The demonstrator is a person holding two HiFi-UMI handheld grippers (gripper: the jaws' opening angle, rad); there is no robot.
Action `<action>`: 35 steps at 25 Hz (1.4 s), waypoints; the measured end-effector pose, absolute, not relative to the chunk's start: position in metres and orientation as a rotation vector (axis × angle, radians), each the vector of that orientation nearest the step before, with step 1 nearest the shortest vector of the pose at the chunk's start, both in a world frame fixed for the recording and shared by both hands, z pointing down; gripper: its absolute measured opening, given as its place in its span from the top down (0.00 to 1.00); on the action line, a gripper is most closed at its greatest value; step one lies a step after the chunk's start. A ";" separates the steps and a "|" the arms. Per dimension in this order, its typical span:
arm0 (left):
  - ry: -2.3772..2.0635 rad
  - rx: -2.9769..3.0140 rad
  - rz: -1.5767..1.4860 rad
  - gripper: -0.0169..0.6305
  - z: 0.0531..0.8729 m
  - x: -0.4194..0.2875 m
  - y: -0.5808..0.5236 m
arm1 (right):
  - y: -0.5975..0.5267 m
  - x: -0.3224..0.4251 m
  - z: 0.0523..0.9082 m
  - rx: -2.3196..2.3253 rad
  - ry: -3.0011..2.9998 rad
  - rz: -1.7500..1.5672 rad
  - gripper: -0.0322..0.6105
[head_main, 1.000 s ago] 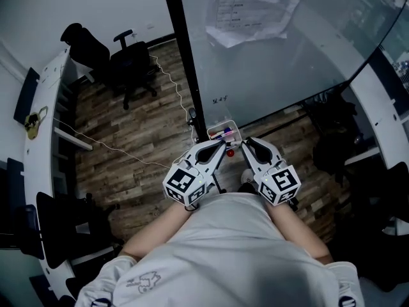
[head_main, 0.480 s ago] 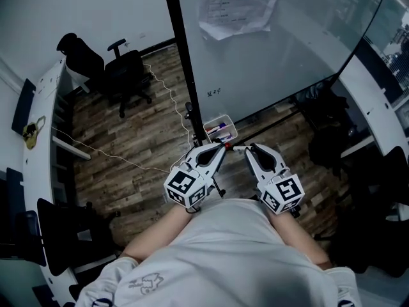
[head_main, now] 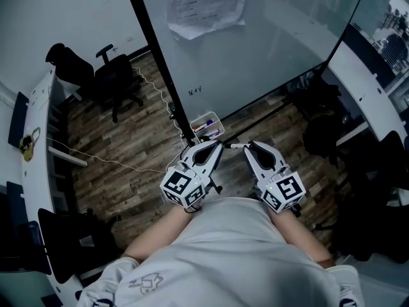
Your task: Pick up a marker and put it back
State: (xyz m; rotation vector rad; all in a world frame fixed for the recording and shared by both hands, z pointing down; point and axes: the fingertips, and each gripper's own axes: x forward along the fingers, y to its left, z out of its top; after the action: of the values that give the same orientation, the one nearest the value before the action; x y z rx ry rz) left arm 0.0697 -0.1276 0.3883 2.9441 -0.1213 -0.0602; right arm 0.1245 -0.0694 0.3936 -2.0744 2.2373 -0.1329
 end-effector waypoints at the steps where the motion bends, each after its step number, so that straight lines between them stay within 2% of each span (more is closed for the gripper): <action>1: -0.129 2.939 -0.057 0.97 0.389 0.070 -0.129 | -0.068 0.126 0.394 -2.077 2.232 -0.135 0.84; 25: -0.234 2.926 0.000 0.97 0.408 0.027 -0.180 | -0.119 0.098 0.393 -2.015 2.267 -0.129 0.84; 35: -0.343 2.924 0.015 0.97 0.419 0.032 -0.207 | -0.154 0.126 0.403 -1.975 2.303 -0.199 0.84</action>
State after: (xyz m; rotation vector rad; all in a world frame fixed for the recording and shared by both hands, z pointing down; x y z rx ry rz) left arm 0.0315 -0.2075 0.4194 2.9243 -0.3434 0.0153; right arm 0.1261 -0.1545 0.4031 -1.9750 2.3031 -0.1994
